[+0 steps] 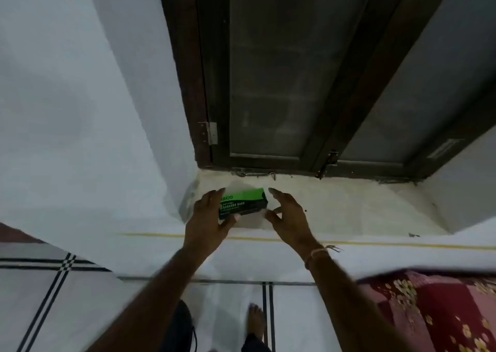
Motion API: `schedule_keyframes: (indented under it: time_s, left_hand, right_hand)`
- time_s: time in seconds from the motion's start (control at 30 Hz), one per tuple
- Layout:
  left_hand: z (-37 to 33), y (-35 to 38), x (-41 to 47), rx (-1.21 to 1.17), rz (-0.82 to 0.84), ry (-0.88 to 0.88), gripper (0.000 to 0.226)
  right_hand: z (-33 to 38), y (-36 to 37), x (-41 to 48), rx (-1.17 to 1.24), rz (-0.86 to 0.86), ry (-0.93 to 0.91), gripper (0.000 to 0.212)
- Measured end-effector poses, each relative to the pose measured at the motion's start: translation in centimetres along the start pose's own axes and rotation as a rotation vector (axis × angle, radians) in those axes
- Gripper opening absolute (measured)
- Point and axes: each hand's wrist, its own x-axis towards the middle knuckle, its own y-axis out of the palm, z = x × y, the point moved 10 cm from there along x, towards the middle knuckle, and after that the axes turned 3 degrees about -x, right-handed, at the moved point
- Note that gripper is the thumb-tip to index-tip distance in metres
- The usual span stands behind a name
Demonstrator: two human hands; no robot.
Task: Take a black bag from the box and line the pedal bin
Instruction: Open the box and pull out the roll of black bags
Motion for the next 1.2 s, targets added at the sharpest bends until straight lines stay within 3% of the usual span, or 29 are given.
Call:
schedule_keyframes:
  time_s: [0.13, 0.27, 0.43, 0.6, 0.77, 0.93, 1.03, 1.13, 1.2]
  left_hand:
    - [0.5, 2.1, 0.7, 0.007, 0.04, -0.013, 0.072]
    - [1.2, 2.6, 2.2, -0.023, 0.033, -0.038, 0.059]
    - [1.9, 1.0, 2.3, -0.307, 0.041, -0.046, 0.053]
    - [1.4, -0.1, 2.6, -0.369, 0.067, -0.055, 0.063]
    - [-0.2, -0.9, 2.9, -0.404, 0.063, -0.001, 0.052]
    - [-0.5, -1.7, 3.4, -0.393, 0.024, 0.005, 0.053]
    - [-1.0, -1.9, 3.5, -0.383, 0.041, 0.015, 0.051]
    - [-1.4, -2.5, 3.6, -0.383, 0.003, 0.015, 0.053]
    - [-2.0, -2.9, 3.8, -0.367, -0.02, 0.033, 0.054]
  right_hand:
    - [-0.8, 2.3, 1.9, -0.009, 0.151, -0.02, 0.066]
    - [-2.4, 2.1, 4.2, 0.134, 0.167, -0.009, 0.055]
    - [-1.7, 0.2, 4.0, 0.424, 0.219, 0.017, 0.041]
    - [-2.3, -1.2, 3.5, 0.702, 0.25, 0.086, 0.029]
    - [-1.1, -1.2, 3.5, 0.577, 0.264, 0.019, 0.047]
    - [-1.1, -2.0, 3.8, 0.654, 0.192, 0.034, 0.028]
    - [-1.8, -2.4, 4.0, 0.67, 0.167, 0.013, 0.027]
    - [-2.3, -2.9, 4.3, 0.42, 0.114, -0.059, 0.02]
    - [-1.6, -3.5, 4.3, 0.299, 0.052, -0.126, 0.028]
